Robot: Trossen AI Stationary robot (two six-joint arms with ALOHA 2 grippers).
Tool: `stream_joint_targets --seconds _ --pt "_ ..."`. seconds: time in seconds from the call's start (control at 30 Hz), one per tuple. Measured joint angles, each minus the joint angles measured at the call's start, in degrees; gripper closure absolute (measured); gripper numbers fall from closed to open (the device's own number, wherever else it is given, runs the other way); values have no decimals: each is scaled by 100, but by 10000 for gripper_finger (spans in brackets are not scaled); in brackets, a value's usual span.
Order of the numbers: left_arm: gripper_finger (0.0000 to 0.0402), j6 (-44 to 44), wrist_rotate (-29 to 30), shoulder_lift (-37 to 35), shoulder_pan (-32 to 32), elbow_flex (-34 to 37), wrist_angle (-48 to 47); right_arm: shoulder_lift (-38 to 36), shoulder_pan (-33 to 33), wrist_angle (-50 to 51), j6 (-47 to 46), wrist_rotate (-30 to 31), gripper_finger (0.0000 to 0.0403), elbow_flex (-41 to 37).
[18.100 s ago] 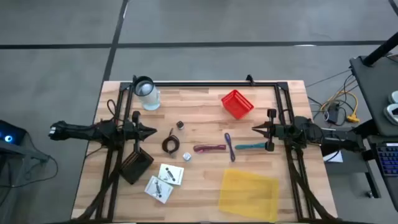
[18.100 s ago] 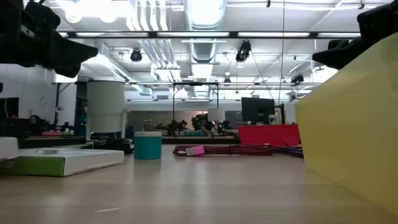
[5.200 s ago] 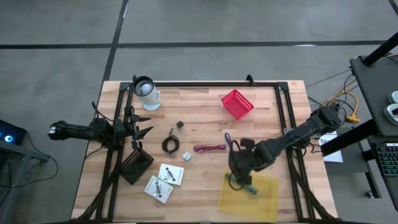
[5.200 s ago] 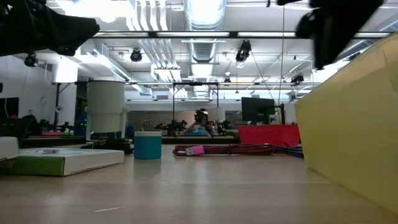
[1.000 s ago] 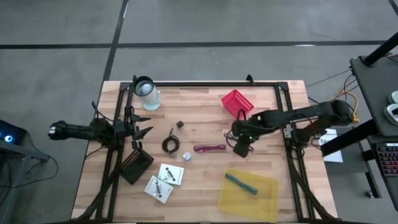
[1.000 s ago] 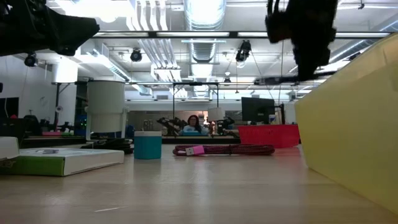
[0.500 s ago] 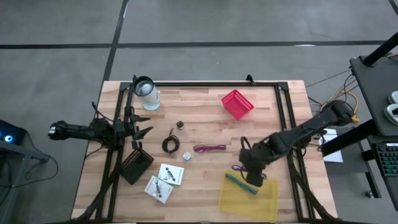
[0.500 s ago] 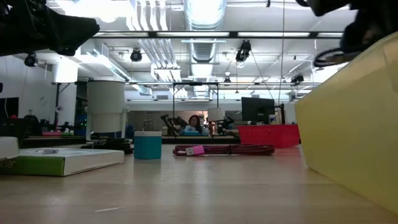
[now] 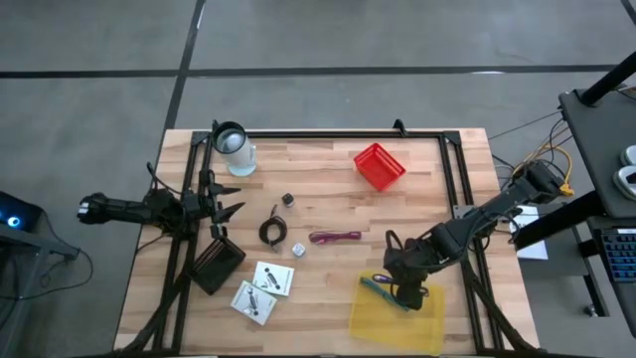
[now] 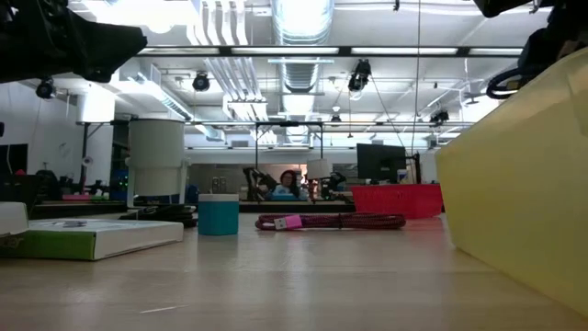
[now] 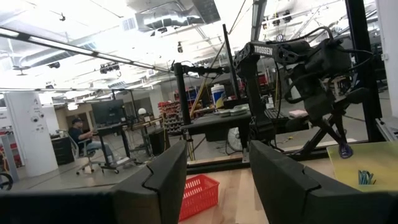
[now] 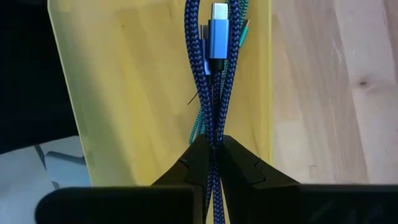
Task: Pick and place items into bin
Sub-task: Put the blue patterned charger cable into the yellow bin, then put the pink patterned charger cable into the yellow bin
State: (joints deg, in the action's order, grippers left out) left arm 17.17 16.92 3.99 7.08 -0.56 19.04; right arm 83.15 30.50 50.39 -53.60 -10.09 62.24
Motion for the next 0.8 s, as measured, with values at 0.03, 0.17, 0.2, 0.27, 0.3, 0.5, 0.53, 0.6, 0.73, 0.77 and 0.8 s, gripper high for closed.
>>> stream_joint_targets --seconds 0.03,0.17,0.2,0.27,0.3,0.5,0.53,0.6,0.73,0.77,0.8 --pt "242 0 1 0 1 0 1 0 0 1 2 -1 381 -2" --pt "242 0 1 0 1 0 1 0 0 0 0 0 352 -2" --pt "242 0 1 0 -1 0 1 0 -2 0 0 -1 344 -1" --pt "242 0 1 0 -1 0 1 0 -2 0 0 0 331 0" --pt "242 0 1 0 0 0 1 0 -2 -1 0 0 325 -1" --pt "242 0 0 0 0 0 1 0 -14 -8 240 235 300 -1" --pt "242 0 1 0 -1 0 0 0 -26 -14 393 410 298 -2" --pt "242 0 0 0 1 0 1 0 -71 -26 762 876 294 0" --pt "242 0 1 0 -1 0 1 0 -298 -85 1760 2149 291 -1" --pt "242 0 0 0 0 0 1 0 -382 -156 2031 2656 292 -2" --pt "242 0 1 0 -1 0 1 0 -468 -267 2186 3228 292 -2"
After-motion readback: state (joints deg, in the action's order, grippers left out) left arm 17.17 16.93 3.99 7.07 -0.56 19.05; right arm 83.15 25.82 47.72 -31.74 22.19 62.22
